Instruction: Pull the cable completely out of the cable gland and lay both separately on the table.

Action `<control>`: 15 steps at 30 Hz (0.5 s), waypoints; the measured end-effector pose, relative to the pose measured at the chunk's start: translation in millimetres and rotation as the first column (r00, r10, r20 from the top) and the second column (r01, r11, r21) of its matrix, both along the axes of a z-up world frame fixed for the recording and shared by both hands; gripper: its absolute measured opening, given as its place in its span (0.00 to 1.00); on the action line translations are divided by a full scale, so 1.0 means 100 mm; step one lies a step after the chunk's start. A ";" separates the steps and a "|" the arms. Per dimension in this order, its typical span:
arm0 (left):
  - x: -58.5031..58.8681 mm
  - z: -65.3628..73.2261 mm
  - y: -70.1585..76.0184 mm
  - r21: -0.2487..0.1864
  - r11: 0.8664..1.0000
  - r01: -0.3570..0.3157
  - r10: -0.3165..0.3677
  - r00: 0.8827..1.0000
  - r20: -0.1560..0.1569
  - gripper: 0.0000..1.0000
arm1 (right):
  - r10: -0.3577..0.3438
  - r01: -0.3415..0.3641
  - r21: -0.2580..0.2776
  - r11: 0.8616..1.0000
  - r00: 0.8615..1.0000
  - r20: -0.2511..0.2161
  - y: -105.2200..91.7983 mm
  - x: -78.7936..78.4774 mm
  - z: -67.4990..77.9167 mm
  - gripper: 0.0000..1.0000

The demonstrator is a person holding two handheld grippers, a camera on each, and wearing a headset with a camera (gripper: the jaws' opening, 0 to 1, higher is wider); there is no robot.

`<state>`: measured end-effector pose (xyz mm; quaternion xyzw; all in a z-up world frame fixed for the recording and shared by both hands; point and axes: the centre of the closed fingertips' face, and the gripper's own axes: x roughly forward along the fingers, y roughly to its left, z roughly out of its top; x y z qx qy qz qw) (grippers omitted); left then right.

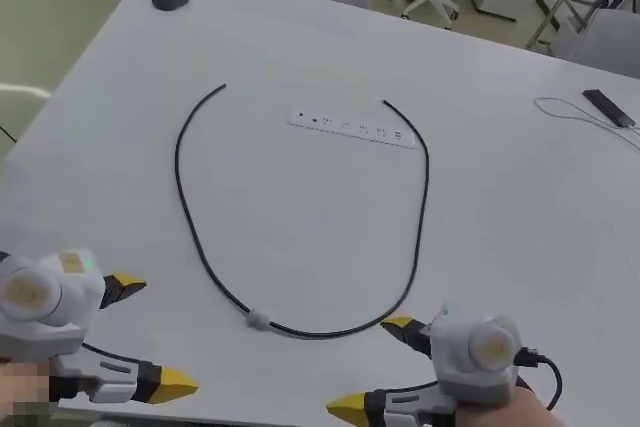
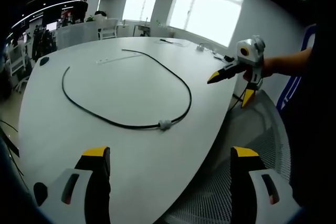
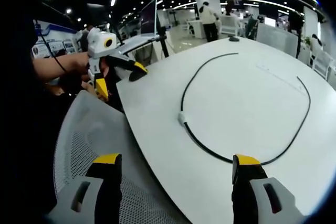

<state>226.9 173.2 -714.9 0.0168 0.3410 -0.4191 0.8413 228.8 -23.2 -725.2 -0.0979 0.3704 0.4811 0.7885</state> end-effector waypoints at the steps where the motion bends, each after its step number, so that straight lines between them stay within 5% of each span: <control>1: 0.00 0.01 0.00 -0.005 1.000 -0.001 0.001 1.000 0.001 0.95 | 0.000 0.000 -0.001 1.000 1.000 0.001 0.01 0.01 0.00 0.87; 15: -0.04 -0.03 -0.06 0.001 1.000 -0.020 0.020 1.000 -0.002 0.96 | 0.063 -0.063 -0.022 0.998 0.998 -0.004 0.32 0.30 0.01 0.80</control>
